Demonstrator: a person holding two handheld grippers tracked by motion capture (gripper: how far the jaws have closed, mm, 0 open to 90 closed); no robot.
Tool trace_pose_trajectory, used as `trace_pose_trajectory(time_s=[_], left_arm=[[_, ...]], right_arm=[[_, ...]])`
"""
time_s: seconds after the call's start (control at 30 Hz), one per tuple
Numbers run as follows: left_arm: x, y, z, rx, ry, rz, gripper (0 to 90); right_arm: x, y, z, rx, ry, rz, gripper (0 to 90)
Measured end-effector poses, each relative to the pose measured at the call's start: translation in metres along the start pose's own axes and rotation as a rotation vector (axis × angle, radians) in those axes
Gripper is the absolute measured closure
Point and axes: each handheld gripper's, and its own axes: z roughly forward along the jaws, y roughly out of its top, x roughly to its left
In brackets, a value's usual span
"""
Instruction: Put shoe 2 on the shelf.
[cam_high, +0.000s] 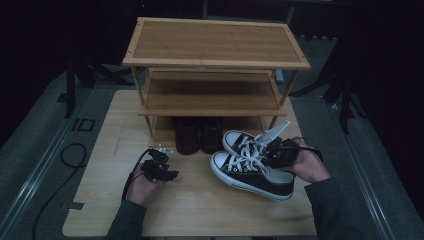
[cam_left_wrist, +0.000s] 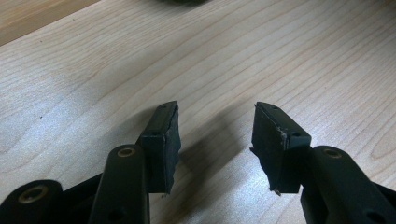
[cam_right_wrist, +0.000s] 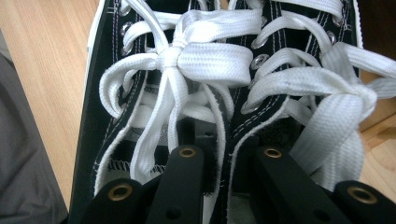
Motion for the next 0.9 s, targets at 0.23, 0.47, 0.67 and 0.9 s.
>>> trace_pose_trajectory(time_s=[0.23,0.47,0.67,0.9], left_arm=[[0.0,0.0,0.0,0.0,0.001,0.0,51.7],[0.0,0.0,0.0,0.001,0.0,0.001,51.7],[-0.001,0.0,0.002,0.005,0.001,0.002,51.7],[0.0,0.0,0.001,0.004,0.002,0.002,51.7]], right_arm=[[-0.004,0.005,-0.008,-0.008,0.01,-0.025,85.3],[-0.005,0.008,-0.016,-0.027,0.021,-0.041,85.2],[-0.007,0.012,-0.02,-0.03,0.028,-0.098,85.2],[-0.008,0.017,-0.03,-0.057,0.057,-0.124,85.1]])
